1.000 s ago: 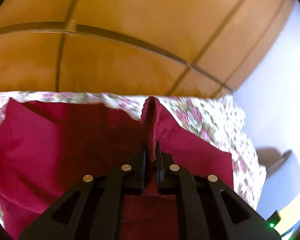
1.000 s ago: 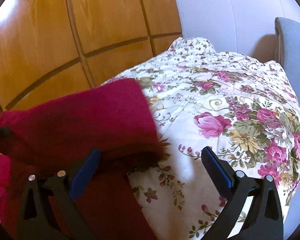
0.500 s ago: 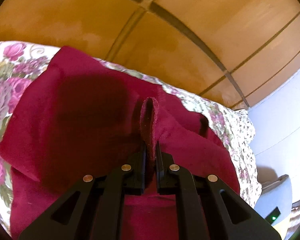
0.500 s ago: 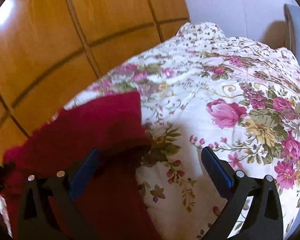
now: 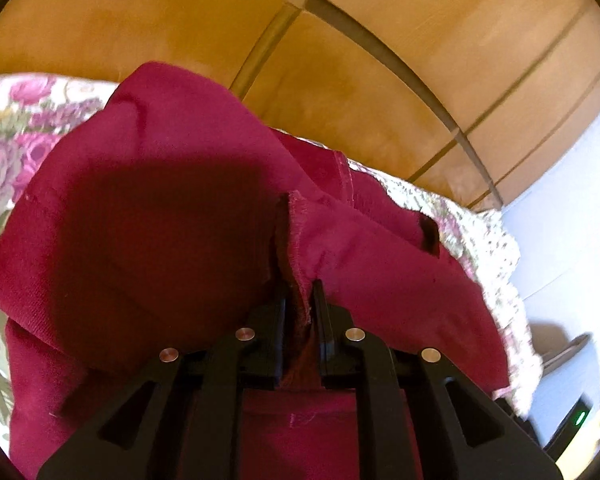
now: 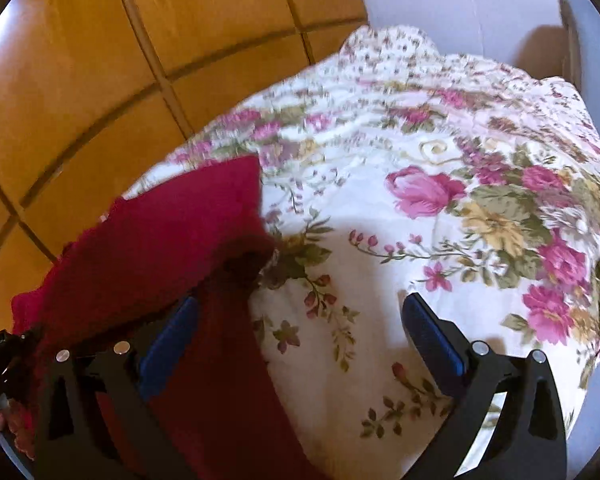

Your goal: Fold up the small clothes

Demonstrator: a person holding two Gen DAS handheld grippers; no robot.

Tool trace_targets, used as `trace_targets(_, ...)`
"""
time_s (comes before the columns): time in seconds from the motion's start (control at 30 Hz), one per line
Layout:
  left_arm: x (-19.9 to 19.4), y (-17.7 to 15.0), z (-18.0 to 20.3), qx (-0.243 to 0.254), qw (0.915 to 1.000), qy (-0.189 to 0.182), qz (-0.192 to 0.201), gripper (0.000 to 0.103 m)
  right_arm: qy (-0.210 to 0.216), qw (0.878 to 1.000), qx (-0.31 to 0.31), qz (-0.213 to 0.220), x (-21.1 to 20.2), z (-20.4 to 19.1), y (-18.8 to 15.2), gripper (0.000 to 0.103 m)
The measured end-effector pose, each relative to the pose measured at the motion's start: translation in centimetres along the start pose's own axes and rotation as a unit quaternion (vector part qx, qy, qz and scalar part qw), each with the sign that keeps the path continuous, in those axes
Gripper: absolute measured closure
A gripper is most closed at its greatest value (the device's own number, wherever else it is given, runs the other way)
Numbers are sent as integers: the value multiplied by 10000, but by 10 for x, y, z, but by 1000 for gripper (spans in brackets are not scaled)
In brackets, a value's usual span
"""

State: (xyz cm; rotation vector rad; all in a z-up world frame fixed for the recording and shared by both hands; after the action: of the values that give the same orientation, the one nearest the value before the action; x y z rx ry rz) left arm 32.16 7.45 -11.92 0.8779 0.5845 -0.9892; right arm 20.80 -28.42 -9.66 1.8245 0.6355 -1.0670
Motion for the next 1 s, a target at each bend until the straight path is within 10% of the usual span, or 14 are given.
trace_targets(0.2, 1, -5, 6, 480, 9975, 520, 66, 92, -819, 9936, 724, 283, -3, 30, 28, 2)
trace_targets(0.5, -3, -10, 10, 662, 9952, 706, 119, 92, -647, 9967, 478, -118, -4, 35, 14, 2)
trace_targets(0.7, -41, -24, 20, 809, 9881, 1127, 656, 92, -440, 9958, -53, 806, -57, 18, 1, 2)
trace_targets(0.83, -49, -22, 46, 1127, 9819, 1128, 1026, 33, 107, 9921, -723, 1022, -57, -32, 22, 2)
trace_targets(1.0, -15, -13, 71, 1744, 9690, 1620, 656, 32, 523, 9836, -1689, 366, -9, -94, 44, 2)
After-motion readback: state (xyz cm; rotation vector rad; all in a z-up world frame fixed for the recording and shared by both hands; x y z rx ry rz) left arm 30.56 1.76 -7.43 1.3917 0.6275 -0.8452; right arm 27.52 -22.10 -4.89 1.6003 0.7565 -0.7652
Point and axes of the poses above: each gripper's, at about its wrist camera, not at the fingertips, and x roughly the way its jaws point, z to its right, y to its top, the point moved 6 cm from there along x, roughly the way its jaws point, and after that the axes turned 15 degrees about -z, right-handed, at the moved point
